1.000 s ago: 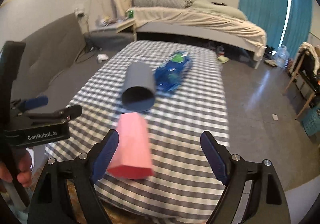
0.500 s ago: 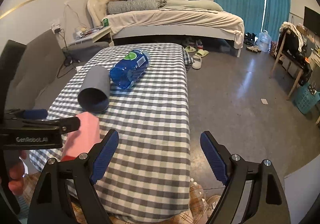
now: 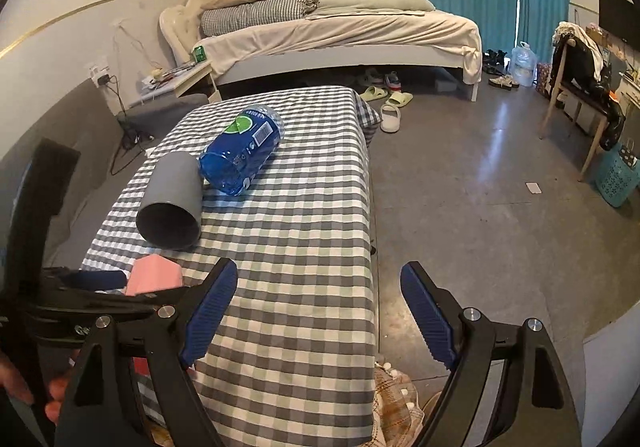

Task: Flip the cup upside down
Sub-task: 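Close the left tool on the pink cup while the right tool releases it, then rotate the pink cup in the left tool so its closed base faces up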

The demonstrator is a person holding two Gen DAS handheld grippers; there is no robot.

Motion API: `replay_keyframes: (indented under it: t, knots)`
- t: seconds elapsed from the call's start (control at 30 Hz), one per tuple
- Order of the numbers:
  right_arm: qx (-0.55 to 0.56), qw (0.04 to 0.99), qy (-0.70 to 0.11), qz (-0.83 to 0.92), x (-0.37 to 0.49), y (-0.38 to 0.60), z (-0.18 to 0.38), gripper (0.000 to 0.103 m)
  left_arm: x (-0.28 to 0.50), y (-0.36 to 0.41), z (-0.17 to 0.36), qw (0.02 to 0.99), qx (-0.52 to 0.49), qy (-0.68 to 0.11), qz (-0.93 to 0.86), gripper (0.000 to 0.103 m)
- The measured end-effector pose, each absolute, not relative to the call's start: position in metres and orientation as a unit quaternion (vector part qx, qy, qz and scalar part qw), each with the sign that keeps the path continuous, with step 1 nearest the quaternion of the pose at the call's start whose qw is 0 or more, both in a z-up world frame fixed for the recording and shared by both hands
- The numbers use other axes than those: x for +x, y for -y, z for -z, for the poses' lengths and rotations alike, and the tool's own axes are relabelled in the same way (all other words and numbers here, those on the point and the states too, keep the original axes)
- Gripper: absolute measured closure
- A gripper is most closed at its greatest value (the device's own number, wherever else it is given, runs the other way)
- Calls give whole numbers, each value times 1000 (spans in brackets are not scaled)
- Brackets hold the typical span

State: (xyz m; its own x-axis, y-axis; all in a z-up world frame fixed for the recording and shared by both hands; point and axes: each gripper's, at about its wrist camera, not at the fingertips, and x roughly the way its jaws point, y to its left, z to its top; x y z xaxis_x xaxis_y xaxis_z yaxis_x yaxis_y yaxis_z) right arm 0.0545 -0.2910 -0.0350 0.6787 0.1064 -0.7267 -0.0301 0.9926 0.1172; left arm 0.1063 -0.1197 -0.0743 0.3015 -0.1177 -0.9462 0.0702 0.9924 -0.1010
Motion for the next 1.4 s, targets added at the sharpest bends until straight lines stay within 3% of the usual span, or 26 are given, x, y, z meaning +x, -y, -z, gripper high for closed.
replay_keyframes:
  t: [0.17, 0.43, 0.87, 1.4]
  knots:
    - [48, 912, -405, -40, 57, 288, 38, 19, 106, 115, 80, 800, -45, -593, 76, 27]
    - [42, 911, -408, -42, 58, 282, 37, 19, 108, 112, 64, 818, -41, -567, 90, 38]
    - [31, 915, -400, -35, 51, 273, 34, 19, 99, 107, 28, 877, 6, -471, 96, 41]
    - [22, 918, -395, -28, 40, 269, 27, 19, 63, 113, 37, 880, 40, -448, 154, 38]
